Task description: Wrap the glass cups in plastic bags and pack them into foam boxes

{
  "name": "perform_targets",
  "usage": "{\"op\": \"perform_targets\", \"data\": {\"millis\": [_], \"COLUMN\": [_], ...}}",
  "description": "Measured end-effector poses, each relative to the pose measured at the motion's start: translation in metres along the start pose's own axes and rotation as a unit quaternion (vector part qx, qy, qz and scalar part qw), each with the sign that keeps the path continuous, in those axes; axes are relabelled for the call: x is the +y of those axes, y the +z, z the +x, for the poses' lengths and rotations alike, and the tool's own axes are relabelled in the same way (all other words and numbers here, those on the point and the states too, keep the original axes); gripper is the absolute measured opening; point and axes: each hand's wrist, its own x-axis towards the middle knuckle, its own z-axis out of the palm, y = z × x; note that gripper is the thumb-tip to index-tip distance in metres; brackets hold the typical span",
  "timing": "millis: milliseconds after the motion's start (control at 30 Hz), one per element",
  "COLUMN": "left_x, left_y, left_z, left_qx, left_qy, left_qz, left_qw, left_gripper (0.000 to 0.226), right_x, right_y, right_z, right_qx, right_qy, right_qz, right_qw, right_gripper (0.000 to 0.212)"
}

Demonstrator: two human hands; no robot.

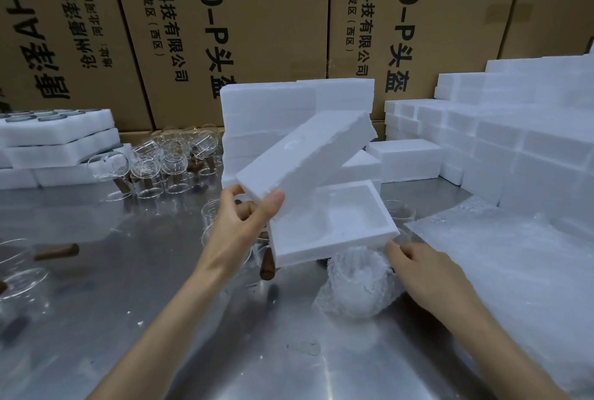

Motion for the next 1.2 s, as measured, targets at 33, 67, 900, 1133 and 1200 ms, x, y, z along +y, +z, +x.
{"op": "perform_targets", "data": {"millis": [33, 67, 900, 1133, 1200], "left_x": [-0.001, -0.002, -0.005, -0.006, -0.006], "left_y": [0.000, 0.000, 0.007, 0.007, 0.007], "left_z": [0.000, 0.000, -0.006, -0.009, -0.009], "left_qx": [0.002, 0.005, 0.018, -0.004, -0.009], "left_qy": [-0.001, -0.002, -0.043, -0.035, -0.035], "left_qz": [0.000, 0.001, -0.044, -0.015, -0.003], "left_qw": [1.000, 1.000, 0.998, 0.999, 0.999], "left_gripper": [0.081, 0.084, 0.081, 0.090, 0.094], "right_x": [0.001, 0.001, -0.048, -0.039, -0.040], "right_y": [0.000, 0.001, 0.014, 0.010, 0.011], "right_z": [0.002, 0.004, 0.009, 0.022, 0.021], "right_qx": [-0.007, -0.014, 0.064, 0.003, 0.002], "right_qy": [-0.006, -0.012, -0.155, -0.106, -0.104], "right_qz": [0.029, 0.070, 0.239, 0.008, -0.050], "right_qw": [1.000, 0.997, 0.956, 0.994, 0.993], "right_gripper": [0.044, 0.042, 0.038, 0.036, 0.038]}}
